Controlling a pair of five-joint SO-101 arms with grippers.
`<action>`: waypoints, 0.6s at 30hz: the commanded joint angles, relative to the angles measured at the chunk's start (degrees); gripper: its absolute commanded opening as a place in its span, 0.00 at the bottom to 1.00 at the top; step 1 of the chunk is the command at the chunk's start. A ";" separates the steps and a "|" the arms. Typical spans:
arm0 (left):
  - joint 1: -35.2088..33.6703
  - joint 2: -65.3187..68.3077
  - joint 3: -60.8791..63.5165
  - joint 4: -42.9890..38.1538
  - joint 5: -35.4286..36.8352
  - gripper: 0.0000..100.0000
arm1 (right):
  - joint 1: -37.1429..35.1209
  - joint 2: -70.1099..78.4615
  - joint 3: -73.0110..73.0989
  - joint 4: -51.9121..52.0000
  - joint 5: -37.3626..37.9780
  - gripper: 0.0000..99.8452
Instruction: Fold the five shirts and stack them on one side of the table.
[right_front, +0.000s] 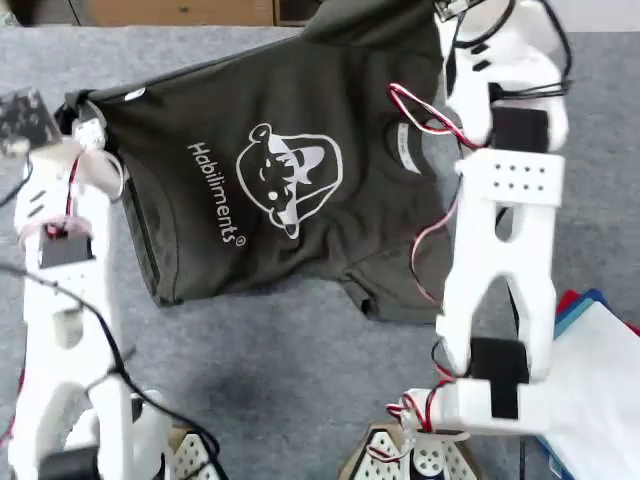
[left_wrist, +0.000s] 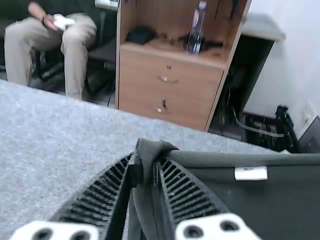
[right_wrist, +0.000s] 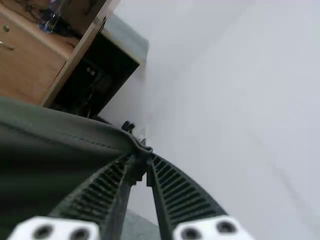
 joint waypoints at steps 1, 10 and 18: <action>0.35 8.40 -10.90 -1.05 -0.18 0.02 | -0.57 3.74 -1.71 -2.64 -4.04 0.01; 0.26 29.76 -37.10 7.91 2.29 0.02 | 0.22 24.31 -25.10 2.37 -11.16 0.01; 0.44 41.01 -53.45 23.38 2.29 0.02 | -0.57 42.24 -53.58 18.37 -11.69 0.01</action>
